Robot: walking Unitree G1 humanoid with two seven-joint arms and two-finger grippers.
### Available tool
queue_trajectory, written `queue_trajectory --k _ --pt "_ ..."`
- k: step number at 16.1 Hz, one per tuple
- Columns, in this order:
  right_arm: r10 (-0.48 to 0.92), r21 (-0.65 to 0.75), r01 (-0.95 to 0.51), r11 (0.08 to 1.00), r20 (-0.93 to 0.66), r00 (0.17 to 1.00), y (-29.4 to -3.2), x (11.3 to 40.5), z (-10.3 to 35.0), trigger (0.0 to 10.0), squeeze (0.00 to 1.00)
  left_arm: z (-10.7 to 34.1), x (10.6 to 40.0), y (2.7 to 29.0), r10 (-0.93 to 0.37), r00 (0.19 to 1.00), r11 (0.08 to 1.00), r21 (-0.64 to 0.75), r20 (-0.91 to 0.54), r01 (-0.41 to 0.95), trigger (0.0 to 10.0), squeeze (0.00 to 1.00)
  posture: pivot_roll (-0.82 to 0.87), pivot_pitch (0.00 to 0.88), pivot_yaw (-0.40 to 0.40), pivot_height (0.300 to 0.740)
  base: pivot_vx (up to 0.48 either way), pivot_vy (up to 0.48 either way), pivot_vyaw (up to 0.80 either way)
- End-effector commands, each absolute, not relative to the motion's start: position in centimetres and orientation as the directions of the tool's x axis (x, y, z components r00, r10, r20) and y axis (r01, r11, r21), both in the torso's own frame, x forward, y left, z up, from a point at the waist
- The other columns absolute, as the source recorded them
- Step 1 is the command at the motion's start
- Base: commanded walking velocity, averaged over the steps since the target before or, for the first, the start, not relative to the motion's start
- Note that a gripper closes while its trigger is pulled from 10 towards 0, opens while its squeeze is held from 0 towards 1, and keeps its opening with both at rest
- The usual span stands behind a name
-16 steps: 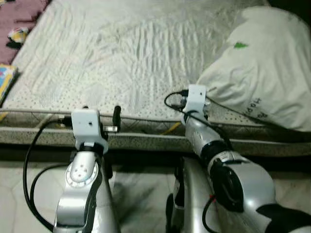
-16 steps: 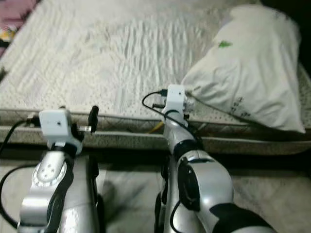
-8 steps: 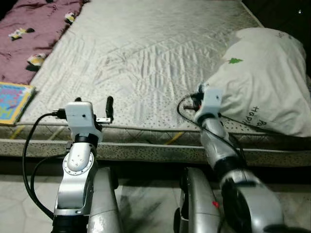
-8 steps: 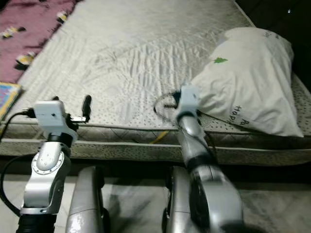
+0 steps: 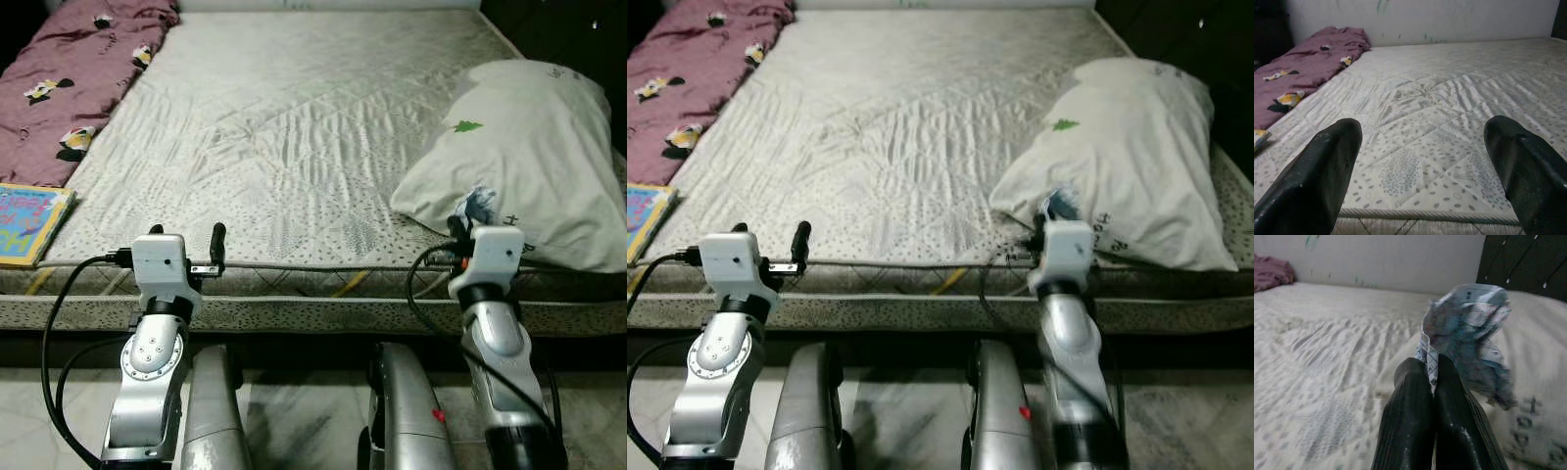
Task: Clean up the room
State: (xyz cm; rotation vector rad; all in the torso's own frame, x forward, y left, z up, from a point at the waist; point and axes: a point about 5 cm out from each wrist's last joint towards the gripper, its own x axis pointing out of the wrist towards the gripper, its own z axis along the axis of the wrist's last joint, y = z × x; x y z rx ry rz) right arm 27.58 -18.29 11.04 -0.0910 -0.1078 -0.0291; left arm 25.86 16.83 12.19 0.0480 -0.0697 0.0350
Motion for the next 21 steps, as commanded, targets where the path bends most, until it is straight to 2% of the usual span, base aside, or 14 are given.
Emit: queue_trajectory --k 1,4,7,21 --pt "0.002 -0.093 0.007 0.996 0.094 0.996 -17.5 27.3 11.4 10.0 0.00 12.6 25.9 16.8 0.031 0.996 0.997 0.061 0.089 -0.037 10.0 0.00 -0.02 0.000 0.012 0.509 0.000 0.000 0.00" --pt "0.067 -0.078 -0.059 0.995 0.101 0.993 -15.7 26.5 11.6 10.0 0.00 12.0 24.9 17.2 0.055 0.996 0.997 0.043 0.077 -0.058 10.0 0.00 -0.04 0.000 0.034 0.509 0.000 0.000 0.00" --pt "0.084 -0.067 -0.077 0.995 0.112 0.990 -15.4 26.1 12.1 10.0 0.00 11.1 24.4 17.3 0.054 0.998 0.998 0.023 0.031 -0.055 10.0 0.00 -0.04 0.000 0.047 0.509 0.000 0.000 0.00" --pt "0.027 -0.056 -0.021 0.998 0.108 0.994 -16.2 27.6 13.2 10.0 0.00 11.6 25.4 16.7 0.044 0.999 0.999 0.008 0.023 -0.044 10.0 0.00 -0.05 0.000 0.041 0.646 0.000 0.000 -0.06"
